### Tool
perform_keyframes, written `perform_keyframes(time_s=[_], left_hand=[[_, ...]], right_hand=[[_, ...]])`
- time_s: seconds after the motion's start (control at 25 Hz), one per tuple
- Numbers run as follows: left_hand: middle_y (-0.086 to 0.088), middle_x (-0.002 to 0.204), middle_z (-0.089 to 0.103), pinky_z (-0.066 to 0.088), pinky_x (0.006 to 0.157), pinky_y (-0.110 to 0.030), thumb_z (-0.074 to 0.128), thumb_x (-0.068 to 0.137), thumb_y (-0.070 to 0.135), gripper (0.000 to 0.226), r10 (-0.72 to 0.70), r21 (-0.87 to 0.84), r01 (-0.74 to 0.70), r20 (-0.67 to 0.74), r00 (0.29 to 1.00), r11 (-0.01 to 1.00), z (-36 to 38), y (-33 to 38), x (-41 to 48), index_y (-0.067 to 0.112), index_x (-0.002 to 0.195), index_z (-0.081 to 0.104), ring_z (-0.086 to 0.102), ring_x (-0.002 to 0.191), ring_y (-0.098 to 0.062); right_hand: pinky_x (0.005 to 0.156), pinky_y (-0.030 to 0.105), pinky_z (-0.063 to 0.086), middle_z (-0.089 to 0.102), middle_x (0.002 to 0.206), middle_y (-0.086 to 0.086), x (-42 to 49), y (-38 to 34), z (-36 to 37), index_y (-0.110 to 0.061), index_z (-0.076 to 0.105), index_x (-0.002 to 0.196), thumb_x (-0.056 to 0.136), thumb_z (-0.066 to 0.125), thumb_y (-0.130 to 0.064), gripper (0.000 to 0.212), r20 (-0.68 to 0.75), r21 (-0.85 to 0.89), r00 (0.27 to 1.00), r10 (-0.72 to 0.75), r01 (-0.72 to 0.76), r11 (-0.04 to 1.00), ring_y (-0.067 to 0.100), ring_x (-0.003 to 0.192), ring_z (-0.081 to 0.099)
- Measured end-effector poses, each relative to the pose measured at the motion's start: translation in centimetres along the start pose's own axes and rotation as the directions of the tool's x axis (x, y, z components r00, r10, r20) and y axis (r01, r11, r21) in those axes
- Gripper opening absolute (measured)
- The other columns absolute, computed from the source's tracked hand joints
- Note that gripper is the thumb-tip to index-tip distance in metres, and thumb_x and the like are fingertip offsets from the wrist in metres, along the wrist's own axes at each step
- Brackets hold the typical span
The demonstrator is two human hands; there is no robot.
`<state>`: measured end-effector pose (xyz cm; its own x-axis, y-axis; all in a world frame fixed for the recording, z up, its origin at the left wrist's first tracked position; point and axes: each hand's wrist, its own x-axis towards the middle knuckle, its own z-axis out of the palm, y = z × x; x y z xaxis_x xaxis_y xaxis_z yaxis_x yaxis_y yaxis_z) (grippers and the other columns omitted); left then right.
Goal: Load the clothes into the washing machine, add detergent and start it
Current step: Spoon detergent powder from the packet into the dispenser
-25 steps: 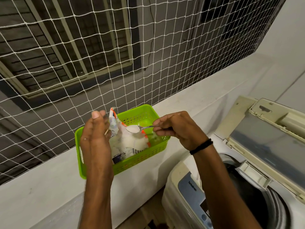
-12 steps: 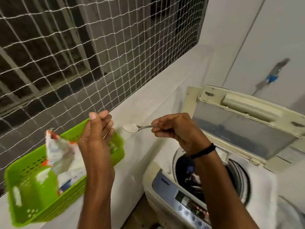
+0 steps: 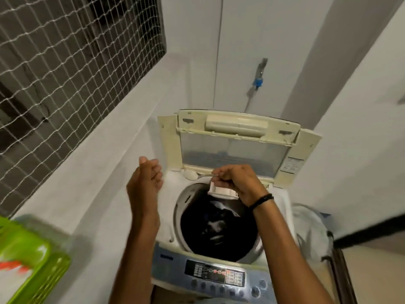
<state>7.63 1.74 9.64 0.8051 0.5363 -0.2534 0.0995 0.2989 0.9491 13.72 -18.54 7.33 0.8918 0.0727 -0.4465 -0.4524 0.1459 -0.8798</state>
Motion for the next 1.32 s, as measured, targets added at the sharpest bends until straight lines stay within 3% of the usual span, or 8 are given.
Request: perform_keyframes(time_s=[0.2, 0.28, 0.48, 0.64, 0.92, 1.08, 1.2, 1.32], left_hand=[[-0.009, 0.107, 0.07, 0.048, 0.088, -0.035, 0.051, 0.099, 0.047, 0.037, -0.269, 0.034, 0.267, 0.127, 0.955, 0.963, 5.3, -7.9, 3.8, 0.015, 0.104, 0.071, 0.064, 0.103, -0.026], [-0.014, 0.121, 0.066, 0.047, 0.093, -0.038, 0.052, 0.099, 0.045, 0.042, -0.391, 0.037, 0.391, 0.177, 0.903, 0.92, 6.8, -11.2, 5.0, 0.012, 0.119, 0.066, 0.061, 0.112, -0.03], [-0.023, 0.146, 0.045, 0.038, 0.111, -0.047, 0.049, 0.096, 0.057, 0.072, -0.669, -0.089, 0.715, 0.288, 0.685, 0.693, 9.0, -17.9, 6.9, 0.007, 0.147, 0.041, 0.045, 0.133, -0.038], [-0.024, 0.144, 0.043, 0.045, 0.094, -0.046, 0.049, 0.093, 0.062, 0.081, -0.758, -0.169, 0.802, 0.264, 0.597, 0.573, 10.0, -21.1, 8.1, 0.006, 0.151, 0.034, 0.049, 0.121, -0.039], [-0.022, 0.142, 0.046, 0.047, 0.097, -0.045, 0.048, 0.089, 0.069, 0.084, -0.762, -0.191, 0.815, 0.288, 0.58, 0.548, 10.6, -24.1, 9.2, 0.007, 0.145, 0.043, 0.053, 0.114, -0.037], [-0.018, 0.115, 0.055, 0.048, 0.084, -0.043, 0.048, 0.089, 0.07, 0.081, -0.735, -0.165, 0.783, 0.274, 0.621, 0.6, 10.3, -23.7, 9.4, 0.007, 0.14, 0.047, 0.055, 0.095, -0.031], [-0.018, 0.108, 0.056, 0.048, 0.081, -0.04, 0.049, 0.089, 0.069, 0.081, -0.683, -0.179, 0.732, 0.269, 0.679, 0.657, 9.8, -21.4, 9.3, 0.011, 0.145, 0.042, 0.055, 0.098, -0.031], [-0.019, 0.13, 0.055, 0.045, 0.099, -0.043, 0.045, 0.094, 0.065, 0.074, -0.564, -0.176, 0.597, 0.204, 0.8, 0.783, 8.9, -17.8, 9.3, 0.011, 0.144, 0.045, 0.054, 0.122, -0.035]], right_hand=[[0.06, 0.03, 0.049, 0.06, 0.072, 0.021, 5.5, 4.9, -6.2, 0.007, 0.06, 0.071, 0.085, 0.044, 0.019, 0.024, -0.236, 0.115, 0.97, 0.064, -0.038, 0.993, 0.028, 0.066, 0.061], [0.061, 0.03, 0.054, 0.061, 0.073, 0.02, 8.0, 7.2, -8.2, 0.0, 0.058, 0.071, 0.084, 0.048, 0.014, 0.022, -0.3, 0.086, 0.947, 0.113, -0.091, 0.992, 0.025, 0.066, 0.062], [0.085, 0.032, 0.056, 0.076, 0.089, 0.008, 11.8, 12.3, -8.8, -0.007, 0.078, 0.092, 0.081, 0.068, -0.01, 0.015, -0.455, -0.291, 0.891, 0.008, -0.157, 0.944, 0.02, 0.085, 0.069], [0.083, 0.024, 0.047, 0.075, 0.103, 0.01, 12.6, 15.2, -7.1, -0.012, 0.077, 0.105, 0.081, 0.057, 0.002, 0.034, -0.302, -0.744, 0.92, -0.249, -0.064, 0.665, 0.026, 0.1, 0.068], [0.095, 0.025, 0.047, 0.072, 0.112, 0.012, 12.6, 17.3, -7.0, -0.006, 0.071, 0.116, 0.07, 0.053, 0.02, 0.055, -0.168, -0.856, 0.89, -0.423, 0.082, 0.511, 0.026, 0.105, 0.067], [0.084, 0.026, 0.049, 0.076, 0.098, 0.009, 12.3, 15.2, -6.6, -0.01, 0.077, 0.102, 0.082, 0.061, 0.0, 0.027, -0.43, -0.645, 0.831, -0.352, -0.01, 0.764, 0.026, 0.094, 0.069], [0.087, 0.038, 0.057, 0.076, 0.087, 0.014, 12.0, 13.1, -6.0, 0.0, 0.076, 0.097, 0.081, 0.066, 0.0, 0.019, -0.494, -0.129, 0.868, -0.049, -0.018, 0.991, 0.025, 0.084, 0.072], [0.081, 0.037, 0.06, 0.071, 0.091, 0.026, 10.6, 10.4, -4.5, 0.015, 0.069, 0.097, 0.081, 0.062, 0.011, 0.018, -0.379, 0.23, 0.923, 0.066, 0.025, 0.973, 0.033, 0.085, 0.07]])
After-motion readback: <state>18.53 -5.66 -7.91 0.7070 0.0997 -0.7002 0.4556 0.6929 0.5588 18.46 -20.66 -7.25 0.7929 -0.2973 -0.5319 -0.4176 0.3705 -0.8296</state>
